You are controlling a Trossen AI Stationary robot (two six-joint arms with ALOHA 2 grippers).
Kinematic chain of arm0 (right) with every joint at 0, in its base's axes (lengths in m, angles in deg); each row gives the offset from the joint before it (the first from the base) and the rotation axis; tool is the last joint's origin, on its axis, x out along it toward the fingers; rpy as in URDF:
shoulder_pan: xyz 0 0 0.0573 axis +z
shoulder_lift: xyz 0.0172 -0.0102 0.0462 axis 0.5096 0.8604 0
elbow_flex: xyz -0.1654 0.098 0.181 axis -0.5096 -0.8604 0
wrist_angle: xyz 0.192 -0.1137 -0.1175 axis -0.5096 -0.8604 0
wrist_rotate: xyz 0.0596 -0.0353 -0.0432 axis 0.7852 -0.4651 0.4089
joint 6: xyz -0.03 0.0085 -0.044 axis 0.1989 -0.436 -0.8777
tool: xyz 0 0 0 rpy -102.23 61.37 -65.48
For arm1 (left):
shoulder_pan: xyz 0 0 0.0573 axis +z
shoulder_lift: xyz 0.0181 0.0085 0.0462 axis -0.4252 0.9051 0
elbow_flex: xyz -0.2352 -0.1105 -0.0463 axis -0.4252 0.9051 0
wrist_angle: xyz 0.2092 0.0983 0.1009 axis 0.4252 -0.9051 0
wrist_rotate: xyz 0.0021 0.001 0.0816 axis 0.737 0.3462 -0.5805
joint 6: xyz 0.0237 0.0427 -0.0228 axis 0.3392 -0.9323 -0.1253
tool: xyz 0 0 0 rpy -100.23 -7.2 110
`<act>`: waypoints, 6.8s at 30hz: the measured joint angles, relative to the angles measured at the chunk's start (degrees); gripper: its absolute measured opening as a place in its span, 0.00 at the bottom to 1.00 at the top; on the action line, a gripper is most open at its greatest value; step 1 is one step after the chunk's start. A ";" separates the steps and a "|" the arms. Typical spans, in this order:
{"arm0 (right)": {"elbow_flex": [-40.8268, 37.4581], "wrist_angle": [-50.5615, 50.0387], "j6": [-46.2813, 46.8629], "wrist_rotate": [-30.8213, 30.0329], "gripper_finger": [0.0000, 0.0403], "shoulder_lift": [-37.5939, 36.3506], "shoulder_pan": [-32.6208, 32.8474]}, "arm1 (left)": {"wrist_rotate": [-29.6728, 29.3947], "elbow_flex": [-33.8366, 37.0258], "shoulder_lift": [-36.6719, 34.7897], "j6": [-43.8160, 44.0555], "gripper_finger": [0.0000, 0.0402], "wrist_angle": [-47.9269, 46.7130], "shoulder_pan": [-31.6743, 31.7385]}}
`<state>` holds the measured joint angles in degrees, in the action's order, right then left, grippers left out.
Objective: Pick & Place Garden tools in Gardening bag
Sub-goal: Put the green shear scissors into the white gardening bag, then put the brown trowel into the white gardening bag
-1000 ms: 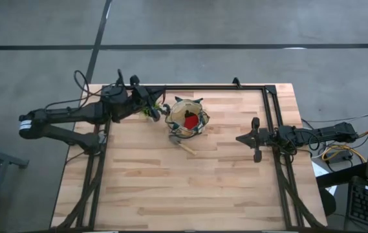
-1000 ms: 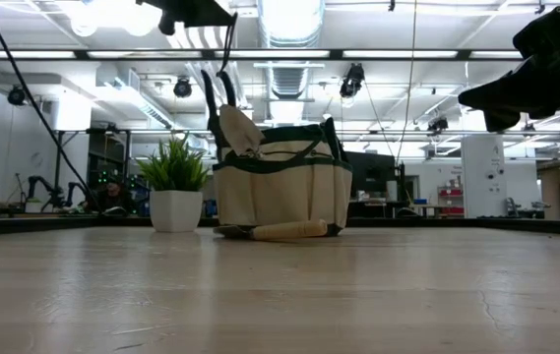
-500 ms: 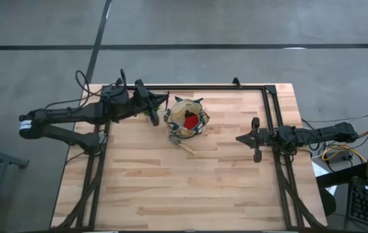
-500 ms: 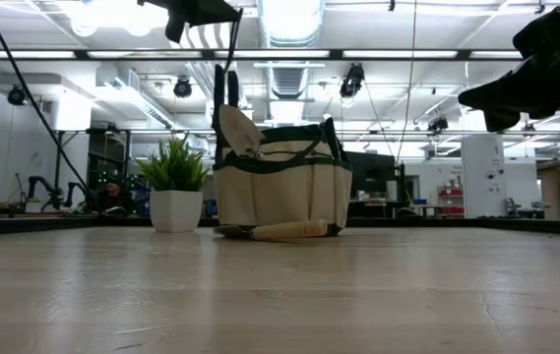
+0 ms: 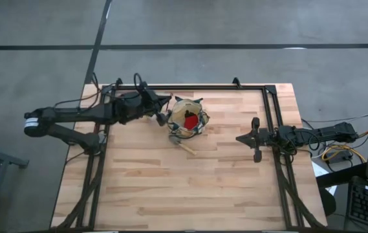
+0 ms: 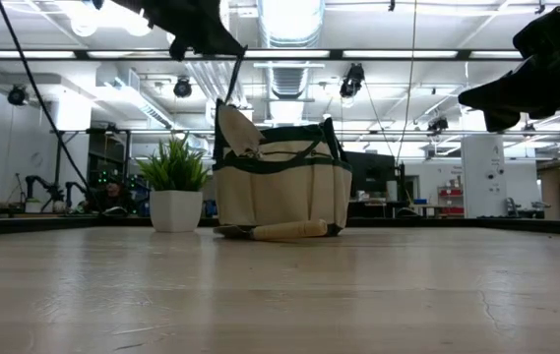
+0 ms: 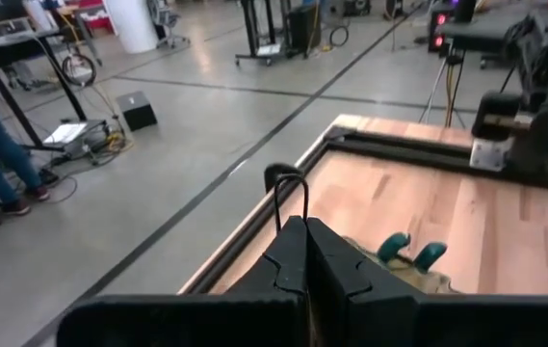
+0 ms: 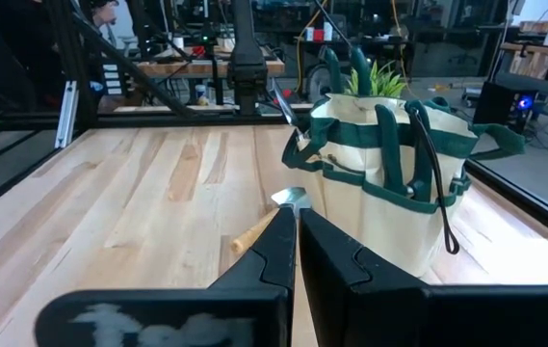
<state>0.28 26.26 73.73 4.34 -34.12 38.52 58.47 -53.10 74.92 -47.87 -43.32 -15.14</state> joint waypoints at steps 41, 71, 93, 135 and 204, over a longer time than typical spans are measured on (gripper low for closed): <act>0.00 -0.01 -0.09 0.00 0.03 0.00 -0.01 | -3.36 5.27 3.57 -1.53 0.00 4.38 0.92; 0.00 0.00 -0.01 0.00 0.03 -0.01 0.00 | 23.28 1.63 3.94 -6.68 0.30 2.52 -3.36; 0.00 -0.01 -0.05 -0.01 0.03 0.00 -0.02 | 19.73 13.94 7.39 -6.23 0.30 -9.97 -12.81; 0.00 -0.02 0.00 -0.02 0.03 0.00 0.00 | -3.10 9.66 36.73 -22.07 0.14 8.73 -12.78; 0.00 23.80 8.92 1.89 0.03 4.03 0.16 | 21.02 9.79 5.51 20.89 0.02 22.73 -19.47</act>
<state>0.28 50.07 82.65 6.23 -30.09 38.67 79.50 -43.30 80.43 -26.98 -20.59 -34.61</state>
